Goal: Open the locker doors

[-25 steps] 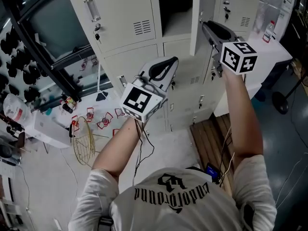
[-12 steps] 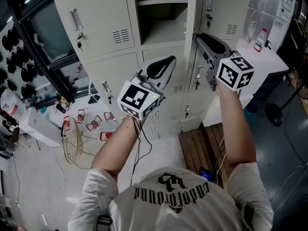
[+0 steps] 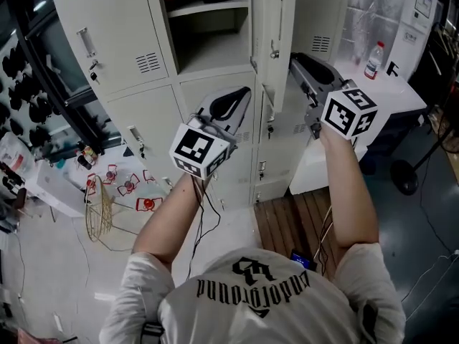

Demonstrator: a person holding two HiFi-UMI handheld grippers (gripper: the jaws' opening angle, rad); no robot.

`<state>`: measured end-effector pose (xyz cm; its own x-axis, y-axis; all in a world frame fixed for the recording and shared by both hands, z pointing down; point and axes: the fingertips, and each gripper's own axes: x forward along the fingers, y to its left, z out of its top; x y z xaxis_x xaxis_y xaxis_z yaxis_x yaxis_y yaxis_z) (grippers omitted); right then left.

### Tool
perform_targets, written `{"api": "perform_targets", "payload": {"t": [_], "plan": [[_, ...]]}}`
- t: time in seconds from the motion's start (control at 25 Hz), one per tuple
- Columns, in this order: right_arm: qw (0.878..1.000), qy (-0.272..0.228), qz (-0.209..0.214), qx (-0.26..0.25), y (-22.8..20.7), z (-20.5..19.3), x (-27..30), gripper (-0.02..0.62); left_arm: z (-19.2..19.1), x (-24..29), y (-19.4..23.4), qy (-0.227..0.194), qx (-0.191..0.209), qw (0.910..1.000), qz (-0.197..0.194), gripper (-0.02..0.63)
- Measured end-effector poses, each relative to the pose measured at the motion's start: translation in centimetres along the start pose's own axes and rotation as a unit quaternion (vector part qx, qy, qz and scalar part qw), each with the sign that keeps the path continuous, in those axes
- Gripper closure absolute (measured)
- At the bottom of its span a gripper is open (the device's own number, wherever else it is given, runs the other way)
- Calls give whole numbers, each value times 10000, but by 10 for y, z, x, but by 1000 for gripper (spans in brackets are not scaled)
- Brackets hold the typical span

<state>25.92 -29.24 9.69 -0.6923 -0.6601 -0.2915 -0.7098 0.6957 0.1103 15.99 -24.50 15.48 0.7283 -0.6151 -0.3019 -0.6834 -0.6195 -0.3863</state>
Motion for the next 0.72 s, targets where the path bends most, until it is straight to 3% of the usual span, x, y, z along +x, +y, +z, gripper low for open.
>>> {"api": "perform_targets", "payload": {"t": [0.32, 0.72], "plan": [[10000, 26, 10, 40, -43, -1, -18, 506, -2, 25, -23, 143, 53, 9999, 39, 598], [9999, 33, -88, -110, -46, -3, -23, 497, 0, 10, -23, 259, 108, 9993, 251, 598]]}}
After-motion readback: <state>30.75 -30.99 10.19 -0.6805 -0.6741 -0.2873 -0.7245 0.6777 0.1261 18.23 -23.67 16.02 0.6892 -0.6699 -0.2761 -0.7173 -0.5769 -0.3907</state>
